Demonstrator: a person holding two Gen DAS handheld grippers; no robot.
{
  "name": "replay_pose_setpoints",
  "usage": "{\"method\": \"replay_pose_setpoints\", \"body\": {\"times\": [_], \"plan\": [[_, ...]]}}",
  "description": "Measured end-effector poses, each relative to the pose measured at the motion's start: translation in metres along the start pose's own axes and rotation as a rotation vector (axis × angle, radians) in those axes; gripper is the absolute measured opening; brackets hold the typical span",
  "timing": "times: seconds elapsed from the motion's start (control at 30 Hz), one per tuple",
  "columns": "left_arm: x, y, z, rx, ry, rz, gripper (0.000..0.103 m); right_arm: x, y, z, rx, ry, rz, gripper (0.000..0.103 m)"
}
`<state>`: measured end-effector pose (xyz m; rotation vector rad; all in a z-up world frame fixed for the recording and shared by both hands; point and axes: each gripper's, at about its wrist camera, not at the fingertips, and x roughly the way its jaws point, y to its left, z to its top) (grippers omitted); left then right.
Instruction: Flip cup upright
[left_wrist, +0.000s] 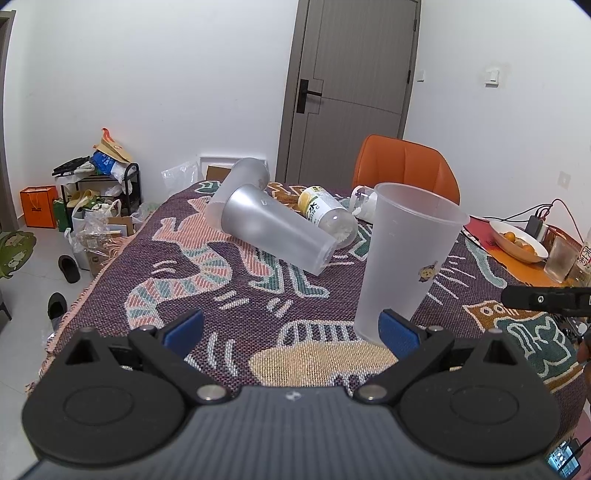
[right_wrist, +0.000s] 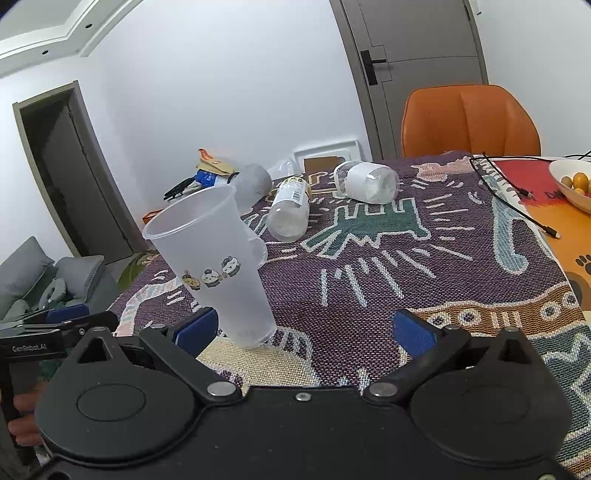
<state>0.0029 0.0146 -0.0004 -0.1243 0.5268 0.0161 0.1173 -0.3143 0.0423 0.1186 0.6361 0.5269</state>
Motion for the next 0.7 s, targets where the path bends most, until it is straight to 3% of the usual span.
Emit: {"method": "replay_pose_setpoints", "body": {"times": [0.7], "plan": [[0.0039, -0.0043, 0.0015, 0.015, 0.002, -0.006, 0.1, 0.0054, -0.0057, -0.0042, 0.017, 0.019, 0.001, 0.103]]}}
